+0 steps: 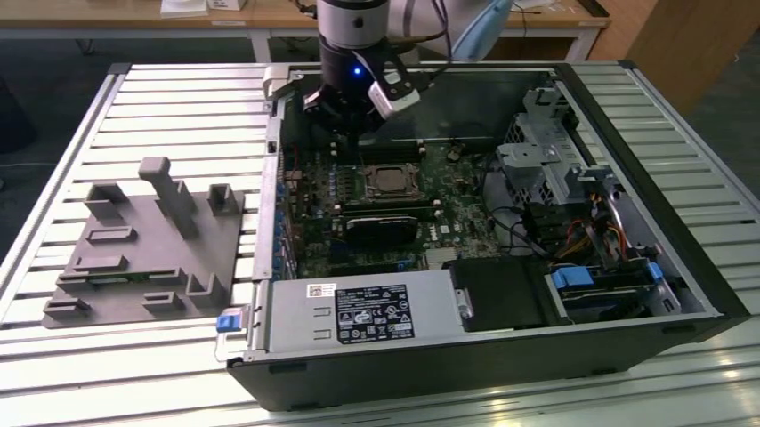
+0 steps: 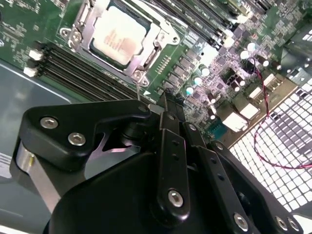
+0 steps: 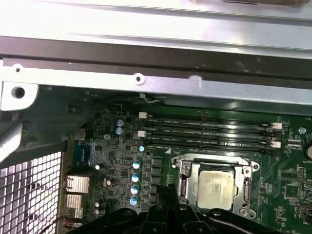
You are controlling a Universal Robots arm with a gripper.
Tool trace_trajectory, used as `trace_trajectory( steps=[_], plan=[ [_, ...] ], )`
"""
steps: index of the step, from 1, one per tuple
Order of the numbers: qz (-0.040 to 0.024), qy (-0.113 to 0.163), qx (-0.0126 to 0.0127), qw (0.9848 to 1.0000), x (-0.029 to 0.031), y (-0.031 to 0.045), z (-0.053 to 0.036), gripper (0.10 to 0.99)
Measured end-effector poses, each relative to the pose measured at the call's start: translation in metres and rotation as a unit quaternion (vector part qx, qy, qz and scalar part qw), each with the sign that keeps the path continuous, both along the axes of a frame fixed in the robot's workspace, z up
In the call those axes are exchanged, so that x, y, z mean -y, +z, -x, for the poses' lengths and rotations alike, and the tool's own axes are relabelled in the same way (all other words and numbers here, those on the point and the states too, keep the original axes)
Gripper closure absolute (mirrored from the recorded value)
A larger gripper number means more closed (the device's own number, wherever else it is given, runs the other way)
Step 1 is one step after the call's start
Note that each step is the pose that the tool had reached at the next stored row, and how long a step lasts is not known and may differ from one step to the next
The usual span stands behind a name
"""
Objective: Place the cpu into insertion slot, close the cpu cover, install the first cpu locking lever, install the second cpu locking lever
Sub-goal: 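Install the first cpu locking lever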
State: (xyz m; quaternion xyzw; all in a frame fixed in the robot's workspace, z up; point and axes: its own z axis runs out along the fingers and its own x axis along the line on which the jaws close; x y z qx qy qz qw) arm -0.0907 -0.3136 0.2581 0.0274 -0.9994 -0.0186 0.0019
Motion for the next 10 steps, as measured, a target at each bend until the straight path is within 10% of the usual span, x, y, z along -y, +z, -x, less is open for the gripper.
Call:
trace_trajectory(
  steps=[10],
  plan=[
    [0.0,0.0,0.0,1.0,-0.0148,-0.0031,0.0056,0.98]
  ],
)
